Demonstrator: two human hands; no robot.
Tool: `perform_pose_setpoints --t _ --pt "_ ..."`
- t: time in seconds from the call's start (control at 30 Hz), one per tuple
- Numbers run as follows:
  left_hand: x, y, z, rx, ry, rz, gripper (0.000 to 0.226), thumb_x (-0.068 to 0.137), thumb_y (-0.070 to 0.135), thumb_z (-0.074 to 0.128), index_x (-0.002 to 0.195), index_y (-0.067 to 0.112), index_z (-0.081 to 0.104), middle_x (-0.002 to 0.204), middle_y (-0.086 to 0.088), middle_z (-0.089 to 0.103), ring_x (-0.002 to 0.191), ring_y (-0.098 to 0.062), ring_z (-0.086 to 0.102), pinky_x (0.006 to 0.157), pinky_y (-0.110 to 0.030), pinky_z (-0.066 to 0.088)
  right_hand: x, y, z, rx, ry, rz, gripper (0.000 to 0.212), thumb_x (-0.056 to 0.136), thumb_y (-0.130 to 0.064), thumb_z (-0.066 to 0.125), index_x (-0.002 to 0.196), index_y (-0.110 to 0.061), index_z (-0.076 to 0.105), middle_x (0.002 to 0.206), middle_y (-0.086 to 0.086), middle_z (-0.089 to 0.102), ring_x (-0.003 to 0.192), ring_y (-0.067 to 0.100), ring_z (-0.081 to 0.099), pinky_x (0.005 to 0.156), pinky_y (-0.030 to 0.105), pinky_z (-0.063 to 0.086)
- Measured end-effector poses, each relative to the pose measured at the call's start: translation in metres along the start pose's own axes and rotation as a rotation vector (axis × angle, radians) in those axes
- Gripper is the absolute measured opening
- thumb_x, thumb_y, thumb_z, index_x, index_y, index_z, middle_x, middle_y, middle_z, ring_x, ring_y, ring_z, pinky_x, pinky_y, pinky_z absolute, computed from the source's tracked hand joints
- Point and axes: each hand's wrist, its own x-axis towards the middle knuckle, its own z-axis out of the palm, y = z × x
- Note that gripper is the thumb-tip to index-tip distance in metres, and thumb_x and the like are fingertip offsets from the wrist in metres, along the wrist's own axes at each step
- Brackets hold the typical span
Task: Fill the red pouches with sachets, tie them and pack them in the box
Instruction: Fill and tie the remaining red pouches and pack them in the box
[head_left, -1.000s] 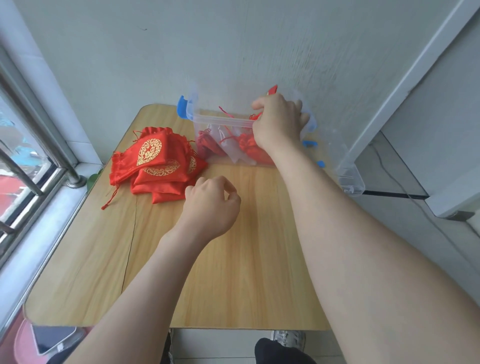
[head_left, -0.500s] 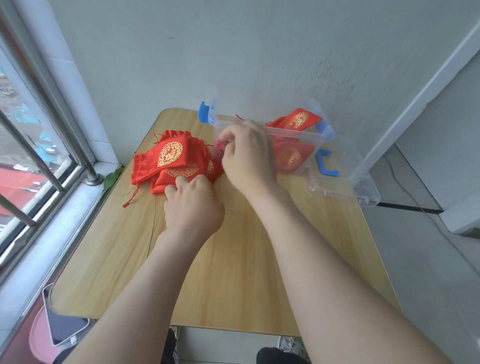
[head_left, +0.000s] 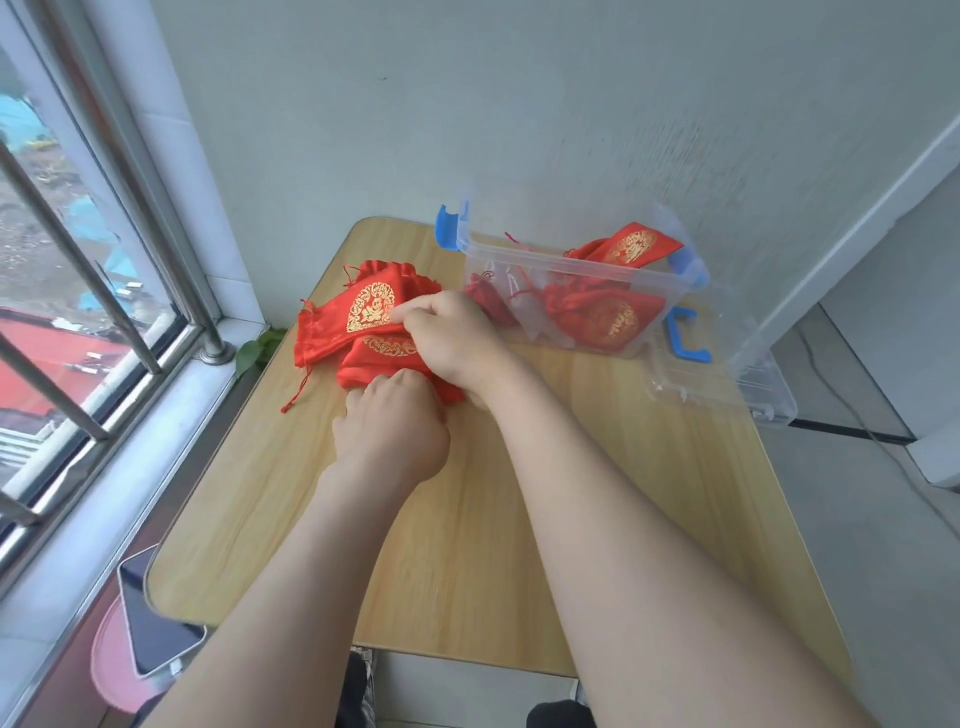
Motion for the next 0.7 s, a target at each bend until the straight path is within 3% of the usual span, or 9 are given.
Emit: perform_pose_setpoints --t 0.1,0.2,0.27,0.33,0.43,0.5,0.6,0.7 --pt "-0.002 0.004 -0.002 -0.145 0.047 -0.028 0.029 0.077 0.036 0.047 0.085 0.013 0.063 0.087 -0.006 0.068 0.083 -0.034 0.063 0.067 -0.038 0.05 -0.01 0.001 -0.008 0.277 0.201 -0.009 0.021 0.098 -0.02 0.068 0.109 -0.013 0.084 0.11 -0.004 0.081 0.107 0.009 0.071 0.094 0.026 0.057" --pt "-0.008 0.016 -0.011 -0.413 0.049 -0.098 0.039 0.076 0.043 0.051 0.081 0.008 0.066 0.073 -0.007 0.07 0.068 -0.033 0.067 0.059 -0.038 0.055 -0.025 0.002 -0.016 0.672 0.35 0.051 0.005 0.09 -0.01 0.083 0.092 -0.014 0.082 0.085 -0.003 0.081 0.086 0.01 0.077 0.078 0.028 0.062" --pt "-0.012 0.024 -0.016 -0.571 0.048 -0.099 0.035 0.08 0.036 0.054 0.08 0.008 0.074 0.066 -0.007 0.074 0.06 -0.031 0.07 0.063 -0.042 0.063 -0.036 0.003 -0.021 0.913 0.387 0.105 0.013 0.09 0.001 0.081 0.092 -0.011 0.076 0.088 0.005 0.08 0.088 0.017 0.079 0.08 0.03 0.065" --pt "-0.016 0.033 -0.018 -0.664 0.059 -0.053 0.026 0.083 0.021 0.052 0.081 0.008 0.074 0.065 -0.005 0.073 0.055 -0.027 0.067 0.059 -0.039 0.061 -0.049 0.008 -0.027 1.055 0.434 0.136 0.02 0.093 0.007 0.073 0.1 -0.011 0.071 0.104 0.013 0.079 0.103 0.029 0.079 0.079 0.034 0.066" --pt "-0.022 0.046 -0.016 -0.811 0.027 0.037 0.022 0.084 0.004 0.048 0.09 0.009 0.068 0.075 -0.003 0.068 0.06 -0.021 0.061 0.054 -0.032 0.053 -0.064 0.018 -0.036 1.161 0.523 0.131 0.034 0.097 0.008 0.063 0.116 -0.02 0.064 0.126 0.018 0.072 0.112 0.033 0.076 0.079 0.036 0.066" --pt "-0.025 0.051 -0.015 -0.927 0.011 0.054 0.02 0.089 0.006 0.052 0.103 0.009 0.067 0.085 -0.003 0.07 0.069 -0.019 0.065 0.063 -0.037 0.057 -0.074 0.026 -0.044 1.177 0.579 0.139 0.041 0.097 0.006 0.062 0.124 -0.025 0.058 0.131 0.018 0.069 0.11 0.029 0.076 0.084 0.04 0.066" --pt "-0.023 0.055 -0.012 -1.091 0.014 0.037 0.023 0.1 0.026 0.057 0.114 0.012 0.068 0.1 -0.003 0.077 0.083 -0.017 0.075 0.081 -0.043 0.062 -0.092 0.034 -0.055 1.155 0.617 0.18 0.057 0.093 0.01 0.059 0.136 -0.025 0.051 0.115 0.009 0.07 0.094 0.019 0.074 0.098 0.05 0.062" --pt "-0.022 0.062 -0.001 -1.176 0.024 0.03 0.036 0.106 0.043 0.06 0.114 0.01 0.069 0.106 -0.007 0.081 0.093 -0.021 0.079 0.084 -0.044 0.066 -0.111 0.046 -0.062 1.048 0.573 0.245 0.07 0.081 0.015 0.058 0.139 -0.023 0.053 0.105 0.006 0.072 0.09 0.018 0.073 0.097 0.049 0.062"
